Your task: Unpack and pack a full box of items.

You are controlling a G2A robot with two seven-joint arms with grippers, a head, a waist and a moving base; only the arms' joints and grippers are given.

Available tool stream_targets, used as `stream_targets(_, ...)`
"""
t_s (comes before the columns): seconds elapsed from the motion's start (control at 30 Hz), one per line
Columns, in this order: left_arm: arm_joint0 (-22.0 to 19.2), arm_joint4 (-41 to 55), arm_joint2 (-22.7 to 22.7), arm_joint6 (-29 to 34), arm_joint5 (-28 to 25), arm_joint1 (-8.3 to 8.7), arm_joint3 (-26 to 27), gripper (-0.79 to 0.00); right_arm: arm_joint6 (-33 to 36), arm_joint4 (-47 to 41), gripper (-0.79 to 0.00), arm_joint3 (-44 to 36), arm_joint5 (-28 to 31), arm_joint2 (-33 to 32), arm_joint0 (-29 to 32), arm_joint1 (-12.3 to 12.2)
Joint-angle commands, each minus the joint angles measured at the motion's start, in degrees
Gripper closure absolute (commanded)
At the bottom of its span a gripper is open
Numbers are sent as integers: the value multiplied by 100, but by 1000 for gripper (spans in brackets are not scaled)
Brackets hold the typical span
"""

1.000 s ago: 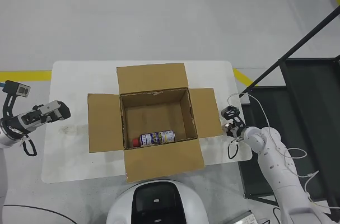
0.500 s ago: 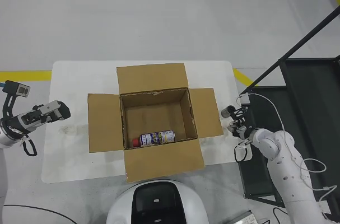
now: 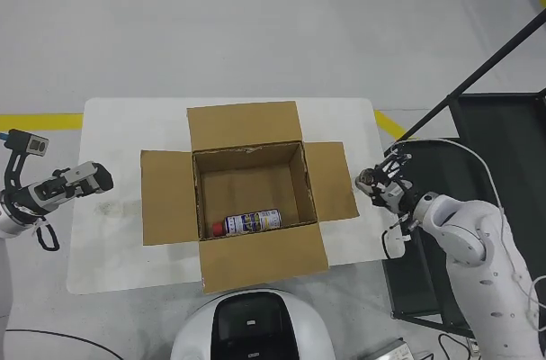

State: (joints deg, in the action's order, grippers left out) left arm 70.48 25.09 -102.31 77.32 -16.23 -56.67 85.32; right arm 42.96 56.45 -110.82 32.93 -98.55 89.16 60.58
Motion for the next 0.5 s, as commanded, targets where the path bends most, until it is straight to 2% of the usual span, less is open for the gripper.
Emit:
stream_targets(0.0,0,0,0,0,0,0,0,-785,42,22,0,14,-5,338,-252,9)
stream_targets(0.3,0,0,0,0,0,0,0,-785,292,326,0,518,-357,2078,-1535,143)
stream_targets(0.47,0,0,0,0,0,0,0,-785,194,499,0,917,-623,2779,-2057,248)
